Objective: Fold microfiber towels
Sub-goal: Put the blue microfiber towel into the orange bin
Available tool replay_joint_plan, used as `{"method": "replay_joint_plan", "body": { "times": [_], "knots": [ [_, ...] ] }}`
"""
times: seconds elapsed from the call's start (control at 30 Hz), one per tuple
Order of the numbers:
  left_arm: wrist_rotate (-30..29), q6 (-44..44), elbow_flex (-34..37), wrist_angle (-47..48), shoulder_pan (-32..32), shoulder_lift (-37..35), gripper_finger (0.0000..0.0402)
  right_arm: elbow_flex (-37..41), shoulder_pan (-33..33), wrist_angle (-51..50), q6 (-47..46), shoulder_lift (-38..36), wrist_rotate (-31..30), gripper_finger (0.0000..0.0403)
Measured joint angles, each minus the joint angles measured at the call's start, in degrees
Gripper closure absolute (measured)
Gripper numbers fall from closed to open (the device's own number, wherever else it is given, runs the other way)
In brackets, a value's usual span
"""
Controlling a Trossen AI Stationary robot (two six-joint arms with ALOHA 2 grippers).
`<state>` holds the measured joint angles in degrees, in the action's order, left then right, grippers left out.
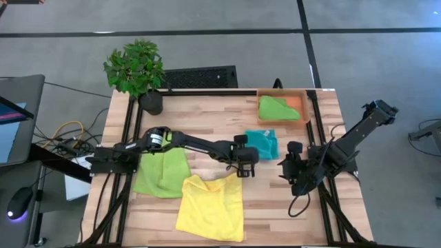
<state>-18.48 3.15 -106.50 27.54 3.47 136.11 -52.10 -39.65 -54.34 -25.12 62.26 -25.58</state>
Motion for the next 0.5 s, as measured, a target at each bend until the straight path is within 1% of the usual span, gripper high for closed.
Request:
{"method": "replay_joint_plan", "body": {
  "times": [0.17, 0.27, 0.33, 0.43, 0.5],
  "knots": [
    [5.0, -1.8, -3.6, 2.2, -0.5, 0.0, 0.0400, 0.0, 0.7, -5.2, 0.9, 3.0, 0.0, 0.0183],
    [7.1, -3.1, -6.1, 3.3, -1.2, 0.0, 0.0401, 0.0, 1.4, -5.6, 2.4, 6.6, -1.0, 0.0186],
    [8.6, -4.0, -7.5, 4.1, -1.5, -0.1, 0.0401, 0.0, 1.6, -5.6, 5.1, 9.4, -1.5, 0.0189],
    [9.0, -4.5, -9.1, 5.8, -1.8, -0.1, 0.0401, 0.1, 1.6, -5.6, 7.3, 13.7, -2.3, 0.0193],
    [9.1, -5.1, -10.0, 6.6, -1.7, -0.1, 0.0401, 0.1, 1.9, -5.6, 8.1, 16.4, -4.4, 0.0197]
  ]
}}
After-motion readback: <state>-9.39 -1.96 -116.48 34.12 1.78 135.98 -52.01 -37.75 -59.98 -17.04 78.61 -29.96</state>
